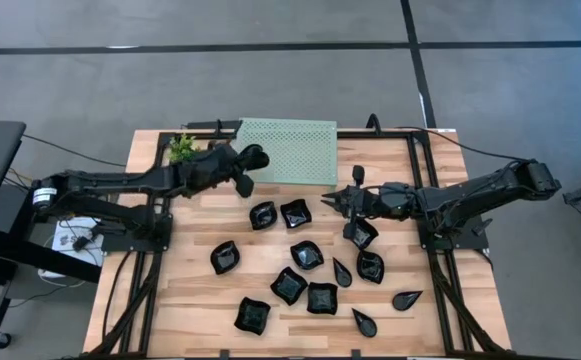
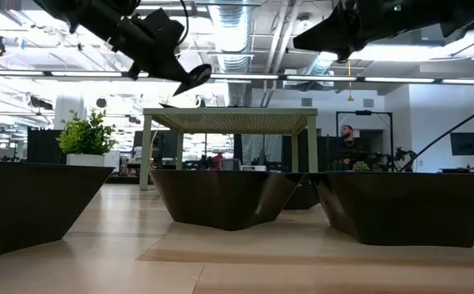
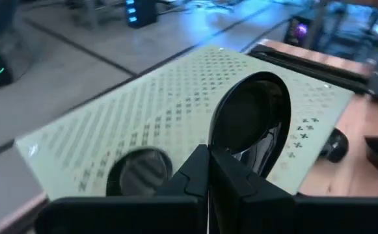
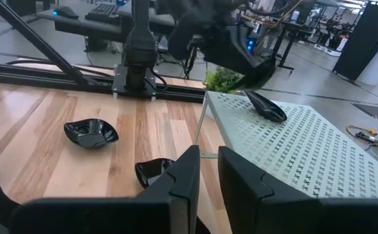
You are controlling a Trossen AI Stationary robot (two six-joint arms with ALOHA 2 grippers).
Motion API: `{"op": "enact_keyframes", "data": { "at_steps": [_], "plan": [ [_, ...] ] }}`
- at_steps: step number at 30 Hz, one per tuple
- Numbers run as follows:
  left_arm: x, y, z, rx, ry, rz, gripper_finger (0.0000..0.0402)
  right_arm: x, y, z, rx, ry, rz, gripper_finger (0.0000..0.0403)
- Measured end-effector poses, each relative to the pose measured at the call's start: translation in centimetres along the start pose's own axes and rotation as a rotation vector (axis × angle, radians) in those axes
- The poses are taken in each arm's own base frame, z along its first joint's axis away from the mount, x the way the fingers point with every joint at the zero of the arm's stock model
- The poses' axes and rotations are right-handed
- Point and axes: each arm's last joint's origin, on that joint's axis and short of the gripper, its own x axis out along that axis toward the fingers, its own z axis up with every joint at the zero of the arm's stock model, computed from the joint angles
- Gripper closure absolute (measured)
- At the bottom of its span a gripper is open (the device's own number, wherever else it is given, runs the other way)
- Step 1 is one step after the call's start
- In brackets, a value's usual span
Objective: Pick & Place Mini shaped plates
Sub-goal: Stack the drop shaped plate on top of the other drop shaped plate on the shelf
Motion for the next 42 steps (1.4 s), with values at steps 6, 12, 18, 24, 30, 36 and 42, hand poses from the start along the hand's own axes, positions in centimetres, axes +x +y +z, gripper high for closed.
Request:
{"op": "enact_keyframes", "data": {
  "at_steps": [6, 12, 18, 24, 30, 36, 42],
  "plan": [
    [0.2, 3.5, 4.2, -0.027, 0.041, -0.100, 0.0395, 0.1, -0.2, 0.0, -0.003, 0.002, -0.008, 0.0352],
    [0.3, 5.3, 5.0, -0.035, 0.258, -0.037, 0.0396, 0.2, -0.8, -0.1, 0.001, 0.007, -0.034, 0.0352],
    [1.8, 5.1, 3.9, -0.047, 0.333, -0.031, 0.0395, 0.3, -1.1, -0.3, 0.050, 0.019, -0.049, 0.0352],
    [2.5, 5.3, 3.5, -0.068, 0.360, -0.016, 0.0395, 0.3, -1.1, -0.5, 0.045, 0.035, -0.048, 0.0352],
    [3.3, 5.9, 3.0, -0.078, 0.387, 0.011, 0.0394, 0.3, -1.1, -0.5, 0.045, 0.035, -0.048, 0.0352],
    [3.9, 6.0, 2.6, -0.078, 0.407, 0.017, 0.0394, 0.3, -1.1, -0.5, 0.045, 0.035, -0.048, 0.0352],
    [3.3, 5.7, 3.0, -0.030, 0.383, -0.005, 0.0394, 0.3, -1.1, -0.5, 0.045, 0.035, -0.048, 0.0352]
  ]
}}
